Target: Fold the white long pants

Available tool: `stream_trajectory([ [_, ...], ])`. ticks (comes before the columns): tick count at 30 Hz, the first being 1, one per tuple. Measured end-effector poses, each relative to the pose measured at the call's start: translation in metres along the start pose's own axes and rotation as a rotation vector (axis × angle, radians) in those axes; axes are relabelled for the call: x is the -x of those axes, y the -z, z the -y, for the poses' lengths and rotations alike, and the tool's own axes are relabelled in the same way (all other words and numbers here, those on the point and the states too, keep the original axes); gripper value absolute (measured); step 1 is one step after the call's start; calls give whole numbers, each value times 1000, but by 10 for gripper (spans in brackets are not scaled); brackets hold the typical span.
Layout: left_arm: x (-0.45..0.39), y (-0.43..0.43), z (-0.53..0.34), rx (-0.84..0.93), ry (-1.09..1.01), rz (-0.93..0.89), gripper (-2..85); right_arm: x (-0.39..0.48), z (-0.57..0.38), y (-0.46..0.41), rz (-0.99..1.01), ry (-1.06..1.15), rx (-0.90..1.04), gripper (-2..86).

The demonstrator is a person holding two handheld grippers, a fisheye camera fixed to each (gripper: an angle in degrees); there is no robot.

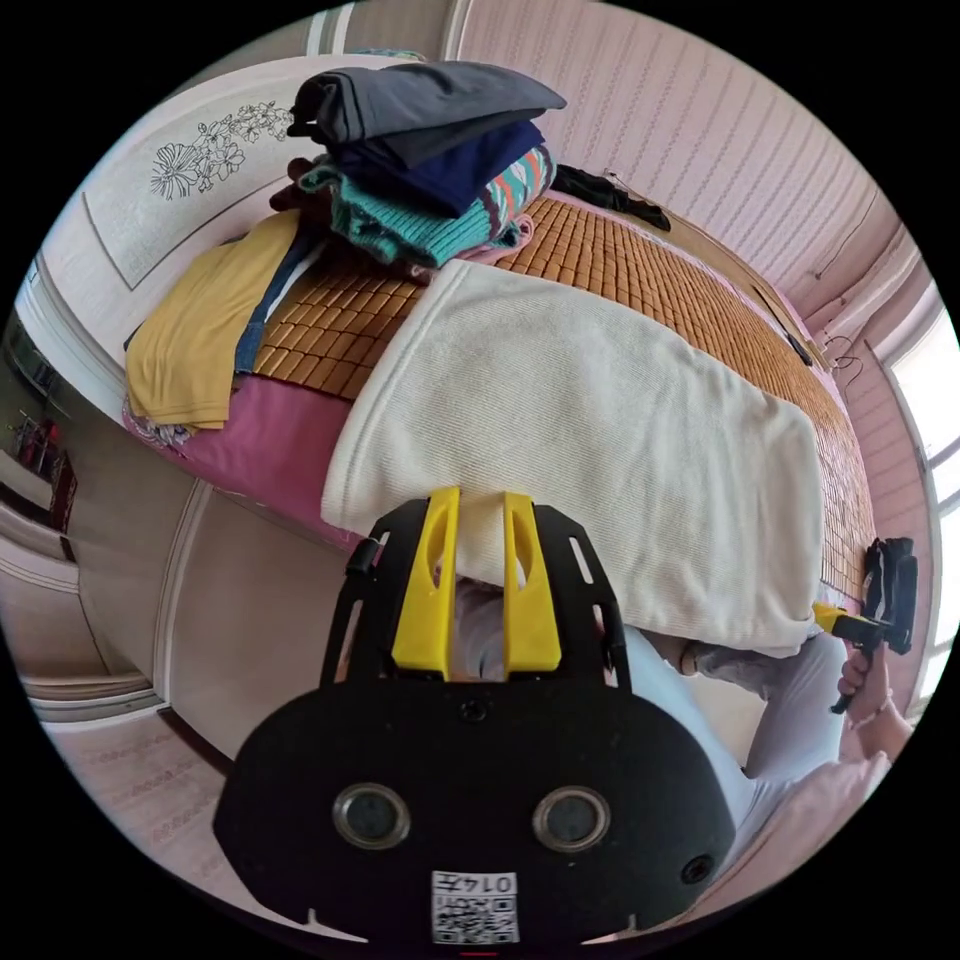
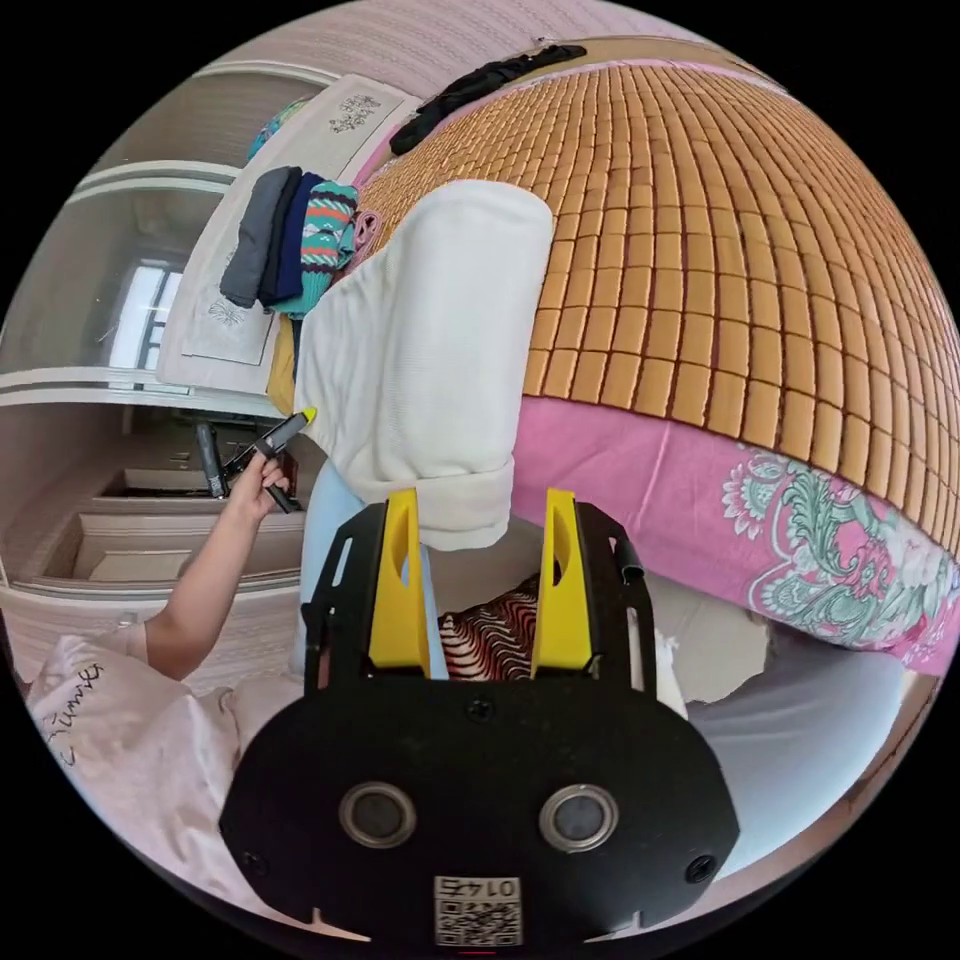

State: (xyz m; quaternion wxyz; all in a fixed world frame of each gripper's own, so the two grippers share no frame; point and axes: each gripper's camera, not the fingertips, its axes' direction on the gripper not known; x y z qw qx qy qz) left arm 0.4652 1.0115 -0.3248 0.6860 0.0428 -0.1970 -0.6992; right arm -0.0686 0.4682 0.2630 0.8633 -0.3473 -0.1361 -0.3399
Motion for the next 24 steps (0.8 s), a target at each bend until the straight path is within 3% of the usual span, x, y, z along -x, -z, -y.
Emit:
stream_trajectory([
  [5, -14, 8, 9, 27, -39, 64, 70, 5, -11, 4, -77, 151, 25, 113],
  [9, -62, 62, 17, -161, -227, 36, 54, -14, -13, 37, -61, 136, -65, 107],
  [12, -129, 79, 28, -241, -384, -110, 49, -35, -4, 54, -4, 90, -153, 88],
  [15, -202, 55, 46, -168, -465, -264, 38, -59, 12, 33, -17, 48, -25, 74],
  [21, -286, -19, 60, 74, -600, -47, -8, -97, -19, 22, 82, -53, 50, 31],
  [24, -287, -26, 59, 51, -603, -55, -9, -106, -29, 24, 114, -70, 65, 15],
])
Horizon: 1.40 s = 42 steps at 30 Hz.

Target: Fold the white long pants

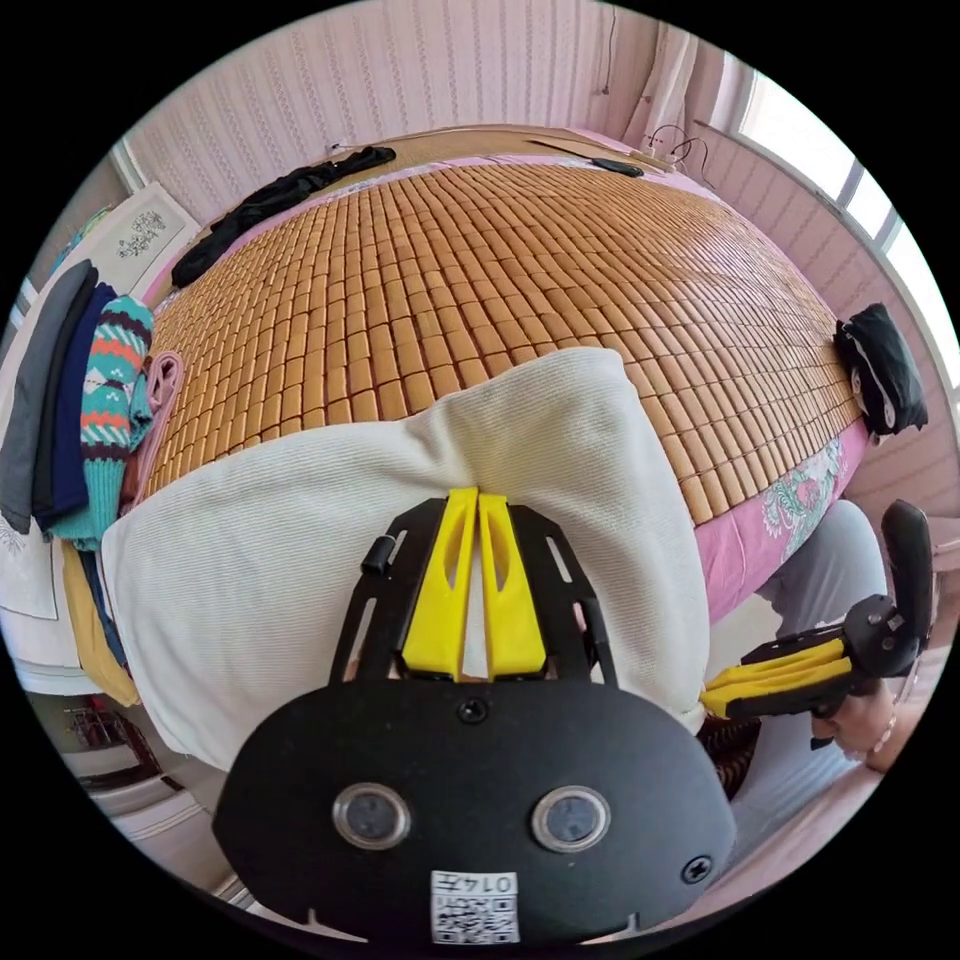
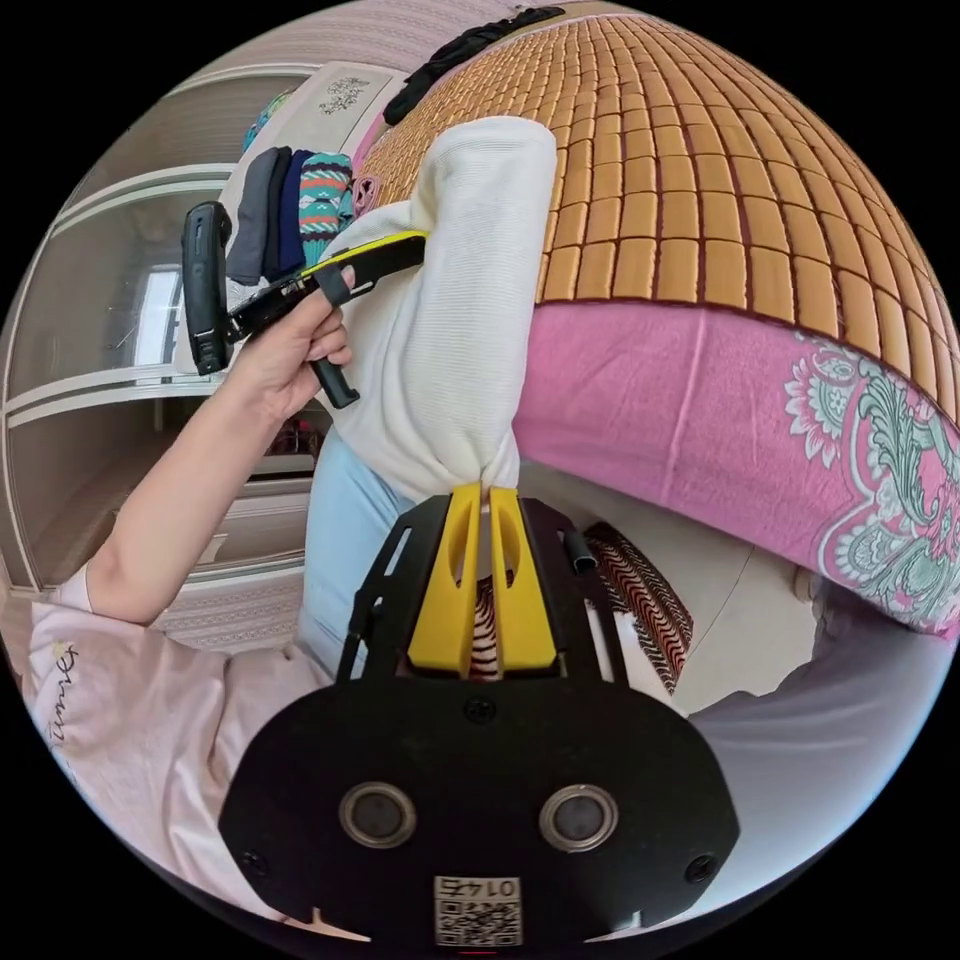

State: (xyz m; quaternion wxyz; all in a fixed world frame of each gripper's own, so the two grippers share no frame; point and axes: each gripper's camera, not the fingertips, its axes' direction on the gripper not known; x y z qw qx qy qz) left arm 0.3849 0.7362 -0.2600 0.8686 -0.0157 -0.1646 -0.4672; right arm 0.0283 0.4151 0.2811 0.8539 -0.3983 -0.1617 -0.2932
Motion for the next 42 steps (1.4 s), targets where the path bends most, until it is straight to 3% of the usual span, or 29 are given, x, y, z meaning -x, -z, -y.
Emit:
stream_trajectory([
  [3, -5, 2, 2, -16, -69, 30, -9, -12, 3, 4, 14, 3, 65, 8],
  [8, 11, 21, 8, -17, -1, -80, -7, -32, 2, 37, 94, -18, 32, 5],
  [15, -28, 91, 64, -211, -257, -126, 71, -75, 1, 64, 141, -83, -78, 15],
  [17, -47, 81, 84, -172, -317, -111, 98, -78, 3, 62, 134, -92, -79, 16],
  [19, -68, 43, 109, 36, -374, -73, 131, -79, 2, 60, 124, -91, -63, 17],
  [21, -75, 15, 115, 195, -411, 18, 126, -78, 0, 62, 121, -74, -50, 17],
  [23, -74, 10, 114, 238, -469, -8, 99, -77, -4, 69, 101, -53, -53, 17],
  [26, -50, 39, 107, 164, -402, -79, 66, -85, -10, 83, 100, -46, -63, 19],
  [31, 20, 122, 47, -49, -271, -179, 60, -107, -10, 99, 295, -73, -123, 43],
  [37, 71, 173, -23, -132, -99, -191, 56, -113, -6, 76, 355, -82, -7, 60],
  [42, 87, 196, -52, -175, -29, -182, 54, -112, -16, 78, 523, -24, 4, 10],
])
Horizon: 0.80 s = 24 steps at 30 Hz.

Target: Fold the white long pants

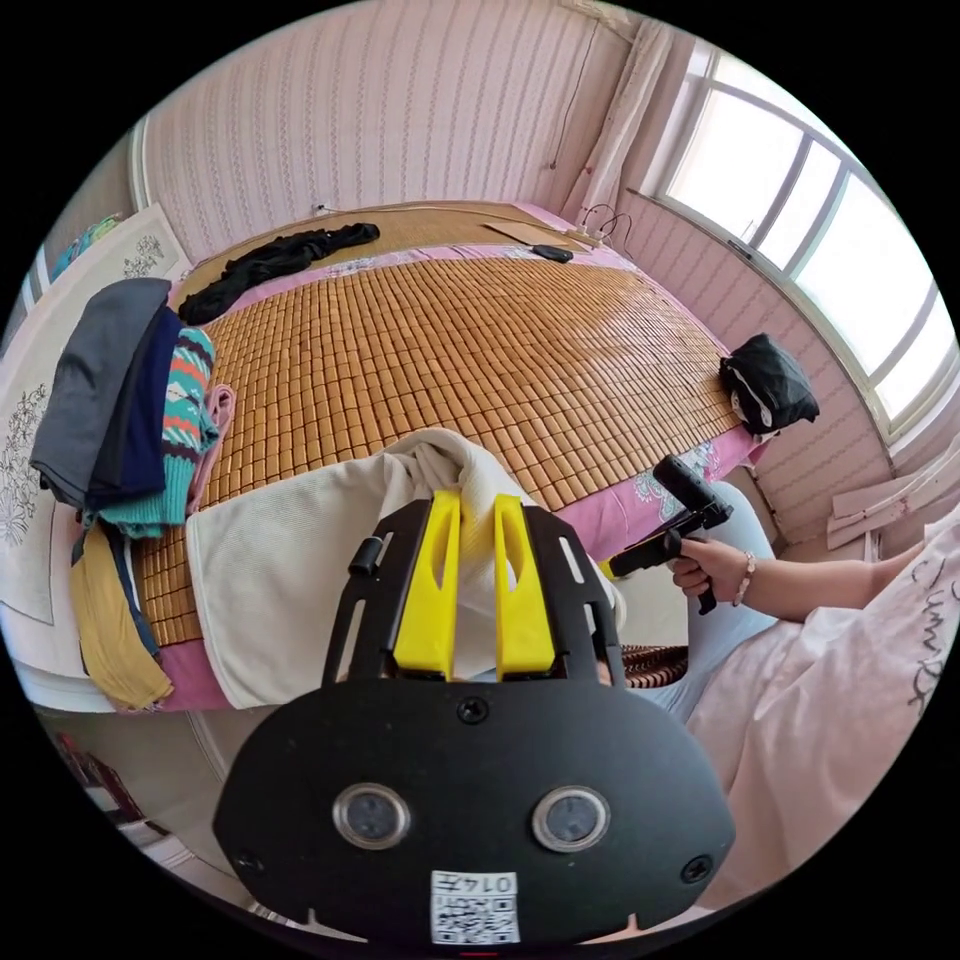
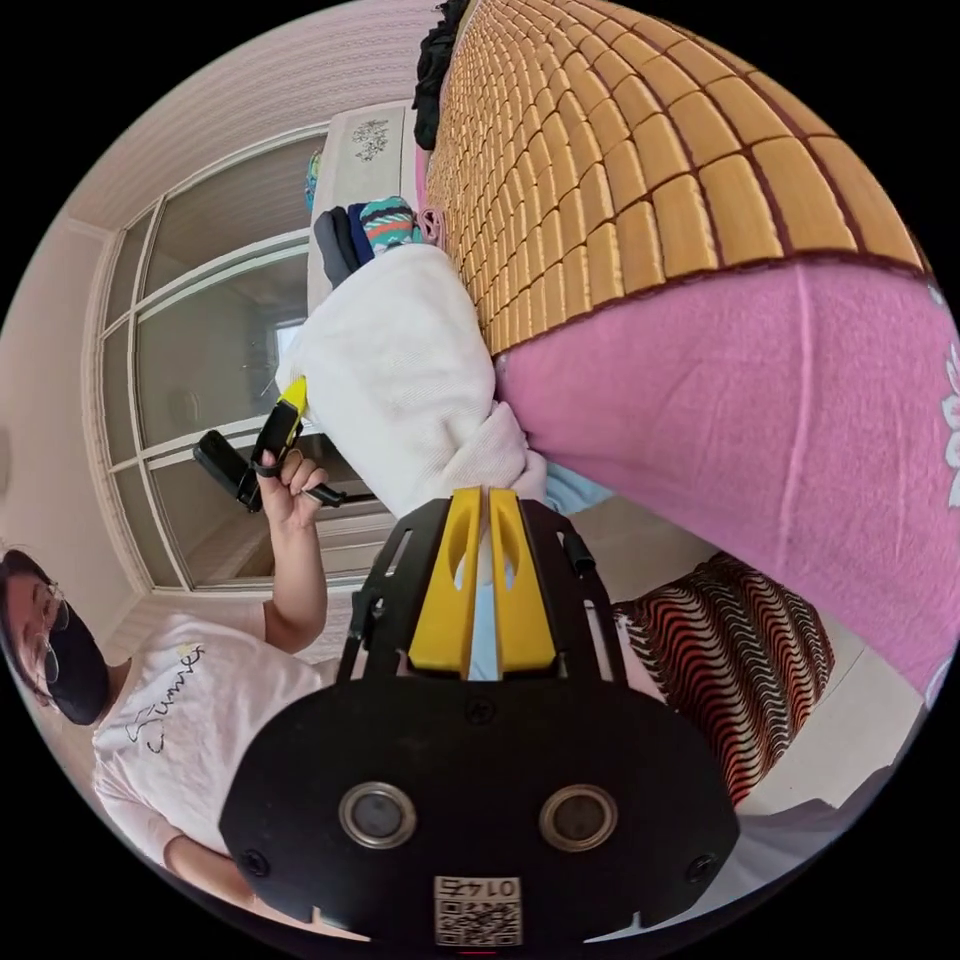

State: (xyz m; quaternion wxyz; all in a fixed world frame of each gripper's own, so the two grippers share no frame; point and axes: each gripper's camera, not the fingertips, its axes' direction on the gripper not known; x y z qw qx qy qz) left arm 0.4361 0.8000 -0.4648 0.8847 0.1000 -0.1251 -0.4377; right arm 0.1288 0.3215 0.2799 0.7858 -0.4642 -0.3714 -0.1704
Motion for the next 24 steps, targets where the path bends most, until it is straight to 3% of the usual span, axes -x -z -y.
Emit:
stream_trajectory([
  [5, 5, 25, -3, -34, 7, 4, 52, 8, -13, 20, -20, 7, -9, -2],
  [7, 13, 44, -9, -81, 42, 39, 51, 12, -25, 31, -258, -1, -6, -2],
  [8, 18, 49, -11, -93, 57, 33, 51, 10, -29, 34, -277, -8, -12, -1],
  [12, 18, 63, -18, -69, 4, 57, 51, 7, -37, 44, -21, 28, -45, 12],
  [17, 23, 63, -30, -46, 55, 41, 51, 25, -19, 15, 80, 58, 87, 107],
  [21, 35, 69, -39, -61, 123, 39, 50, 21, -20, 6, 213, 66, 80, 61],
  [24, 43, 77, -43, -87, 169, 29, 50, 22, -28, 17, 183, 64, 43, 28],
])
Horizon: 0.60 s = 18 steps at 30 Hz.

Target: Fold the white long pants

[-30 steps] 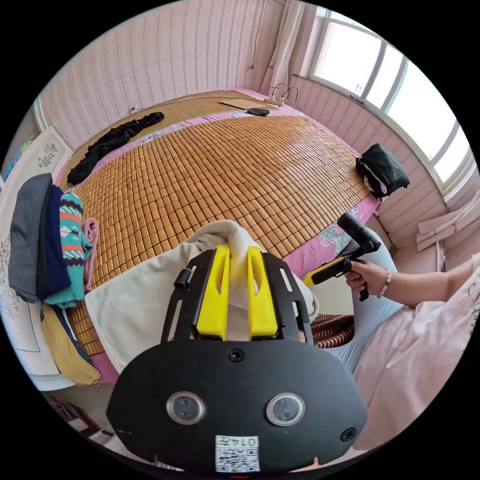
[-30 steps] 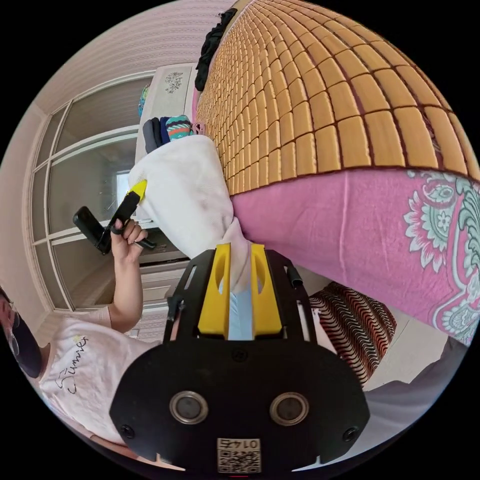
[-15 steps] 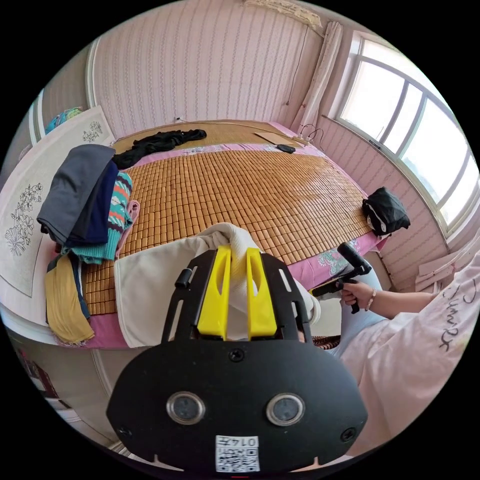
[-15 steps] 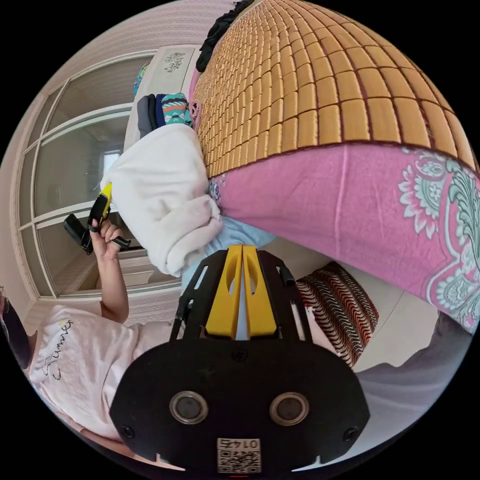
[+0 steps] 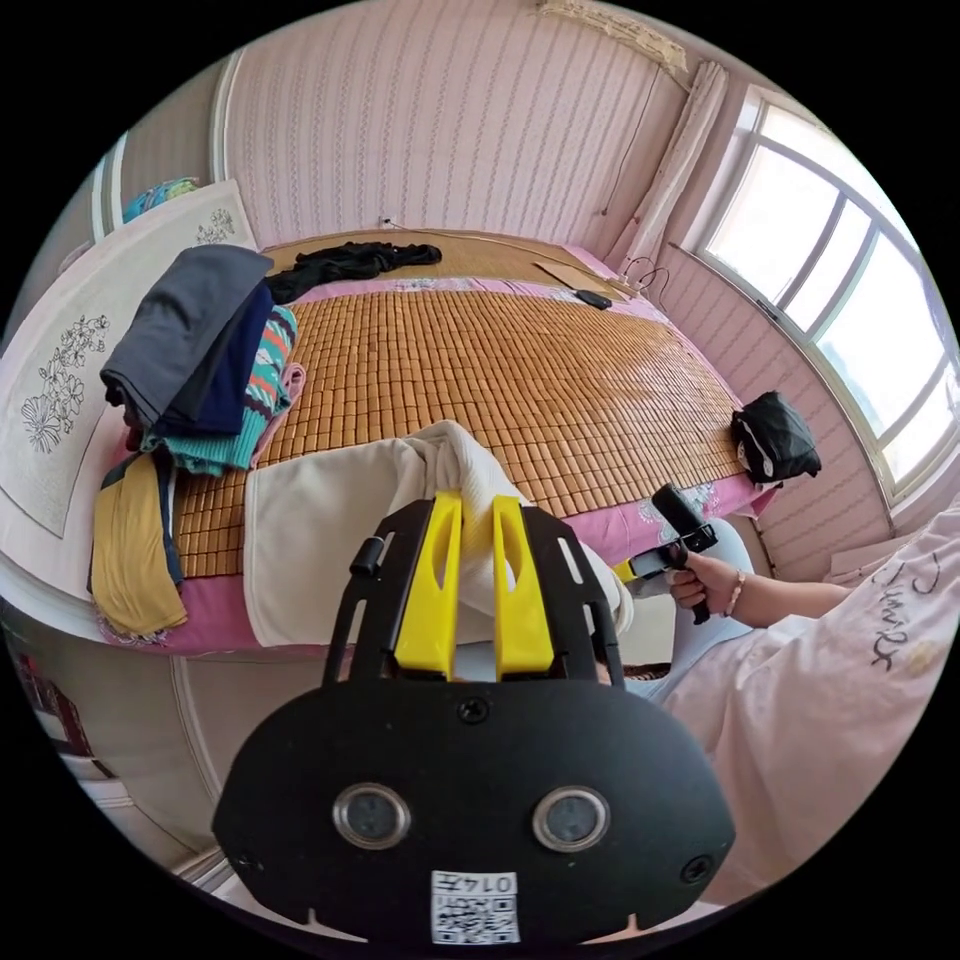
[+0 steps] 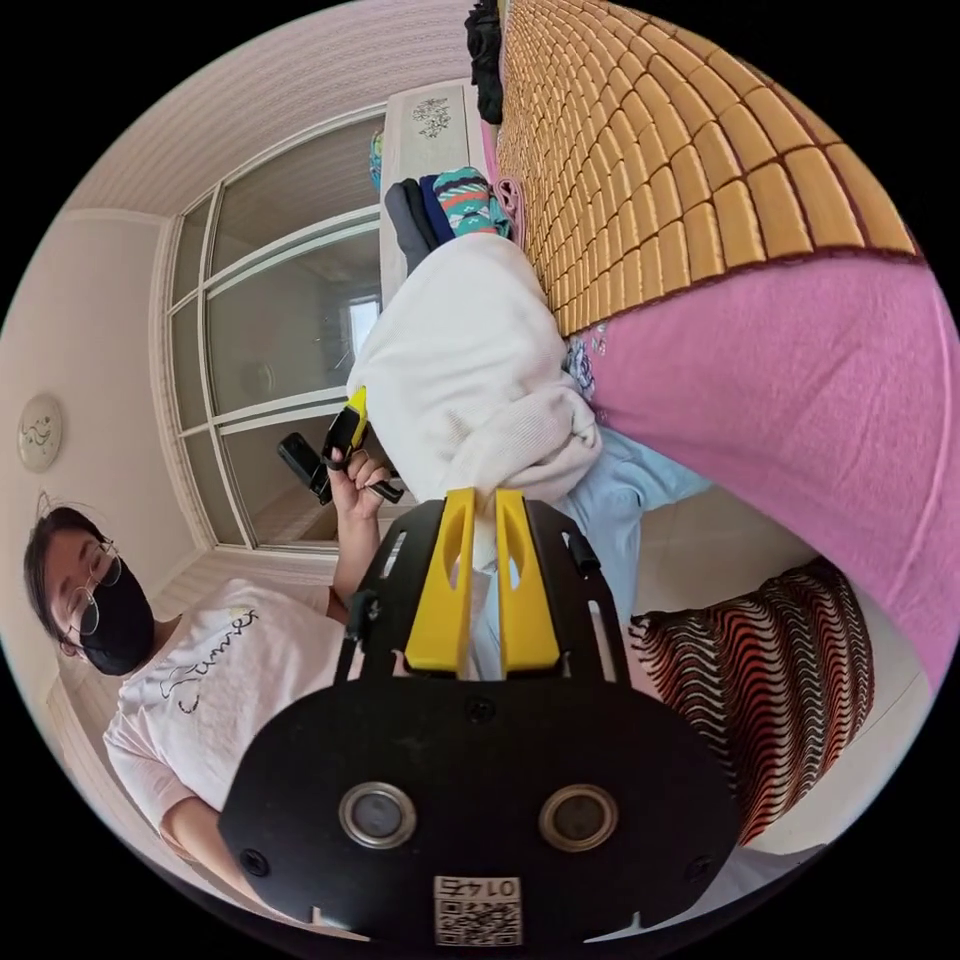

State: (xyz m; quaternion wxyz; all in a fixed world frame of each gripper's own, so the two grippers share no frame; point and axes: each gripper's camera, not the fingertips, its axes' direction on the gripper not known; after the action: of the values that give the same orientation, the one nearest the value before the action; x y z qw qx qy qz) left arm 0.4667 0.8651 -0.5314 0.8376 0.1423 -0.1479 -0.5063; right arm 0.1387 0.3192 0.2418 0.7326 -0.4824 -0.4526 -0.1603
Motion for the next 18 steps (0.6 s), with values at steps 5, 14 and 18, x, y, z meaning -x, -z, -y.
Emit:
stream_trajectory([
  [5, 15, 6, 2, -43, 91, -78, 47, -8, -16, 6, -37, -50, -1, 10],
  [14, -49, -16, 69, -12, -210, -1, 49, 25, -20, -11, -218, 59, 42, 42],
  [18, -88, -60, 123, 58, -350, -2, 49, 62, -25, 2, -293, 160, -25, 87],
])
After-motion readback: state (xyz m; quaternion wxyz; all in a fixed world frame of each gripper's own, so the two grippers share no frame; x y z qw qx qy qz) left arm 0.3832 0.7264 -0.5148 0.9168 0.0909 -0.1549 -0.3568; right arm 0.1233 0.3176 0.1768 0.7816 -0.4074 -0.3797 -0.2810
